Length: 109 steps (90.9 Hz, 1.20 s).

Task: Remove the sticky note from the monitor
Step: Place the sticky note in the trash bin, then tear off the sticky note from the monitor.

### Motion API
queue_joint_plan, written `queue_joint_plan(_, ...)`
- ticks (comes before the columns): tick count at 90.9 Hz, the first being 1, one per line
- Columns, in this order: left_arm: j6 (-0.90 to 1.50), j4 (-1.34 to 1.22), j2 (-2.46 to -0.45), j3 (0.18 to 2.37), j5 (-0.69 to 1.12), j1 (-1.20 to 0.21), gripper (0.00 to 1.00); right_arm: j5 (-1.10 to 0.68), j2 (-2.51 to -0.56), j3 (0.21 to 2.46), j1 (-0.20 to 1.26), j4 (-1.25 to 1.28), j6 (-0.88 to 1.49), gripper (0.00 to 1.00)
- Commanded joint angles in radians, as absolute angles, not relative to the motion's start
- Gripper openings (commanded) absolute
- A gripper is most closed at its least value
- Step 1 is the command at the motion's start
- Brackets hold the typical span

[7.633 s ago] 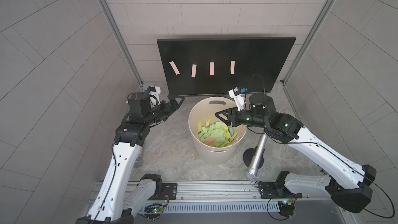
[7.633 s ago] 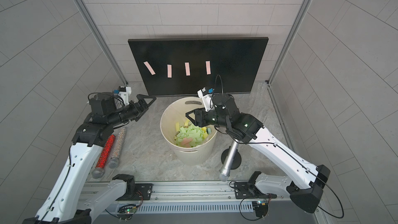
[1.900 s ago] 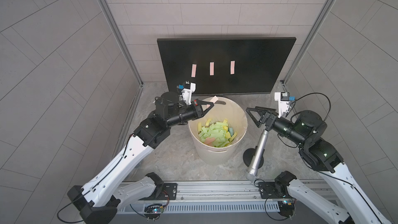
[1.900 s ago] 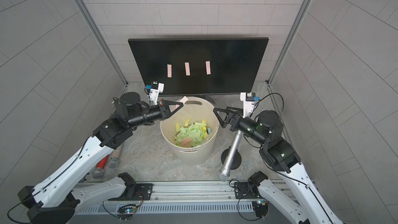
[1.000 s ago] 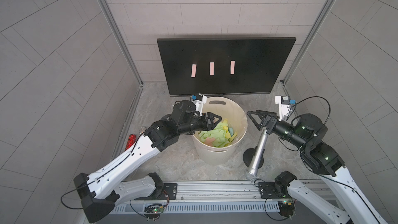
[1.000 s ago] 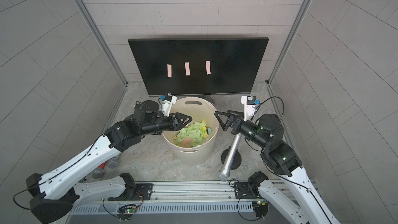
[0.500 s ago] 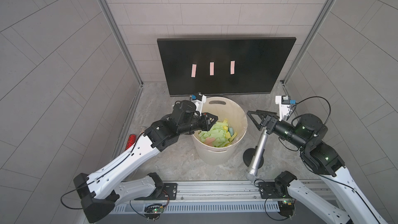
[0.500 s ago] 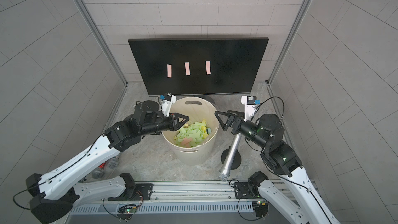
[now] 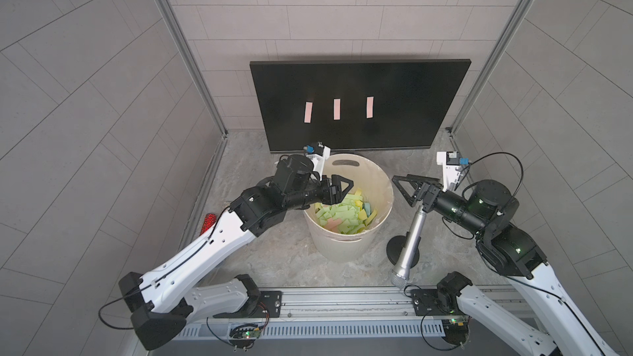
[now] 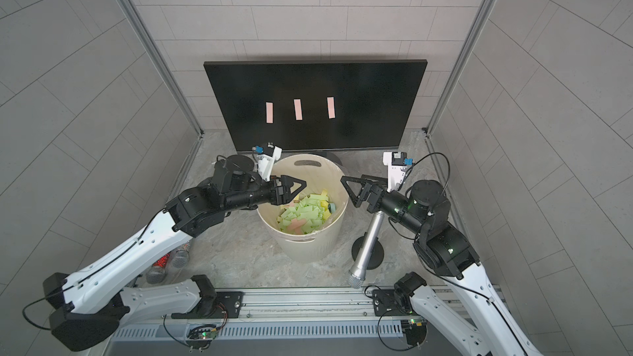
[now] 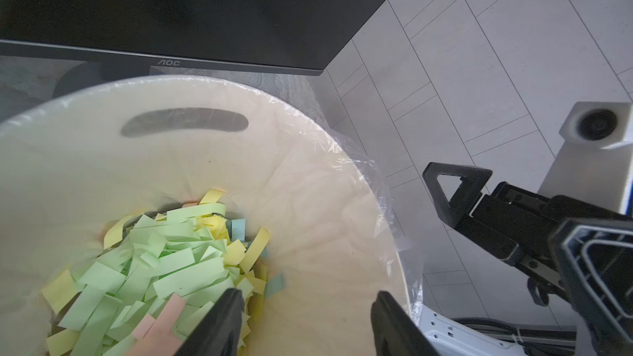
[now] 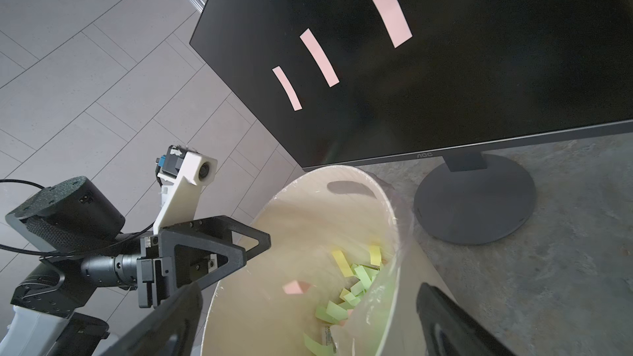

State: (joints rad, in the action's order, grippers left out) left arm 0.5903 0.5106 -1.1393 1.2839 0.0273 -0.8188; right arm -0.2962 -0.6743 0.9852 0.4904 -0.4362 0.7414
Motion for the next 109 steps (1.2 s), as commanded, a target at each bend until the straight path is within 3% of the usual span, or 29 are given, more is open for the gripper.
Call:
queue_joint_plan(1, 0.502, 0.55, -1.144, 1.348, -0.006, -0.821, 0.61, -0.285, -0.676, 0.976, 0.489, -0.434, 0.729, 1.0)
queue_joint_plan(17, 0.455, 0.559, -1.143, 1.38, -0.071, -0.806, 0.59, -0.284, -0.678, 0.965, 0.487, -0.429, 0.729, 1.0)
queue_joint_plan(28, 0.47, 0.559, -1.143, 1.399, -0.089, -0.749, 0.63, -0.28, -0.679, 0.957, 0.486, -0.428, 0.726, 1.0)
queue_joint_plan(62, 0.718, 0.349, -1.179, 1.346, 0.232, -0.413, 0.71, -0.276, -0.688, 0.952, 0.48, -0.419, 0.719, 1.0)
queue_joint_plan(109, 0.984, 0.031, -1.322, 1.305, 0.293, -0.281, 0.86, -0.281, -0.693, 0.953, 0.463, -0.414, 0.708, 1.0)
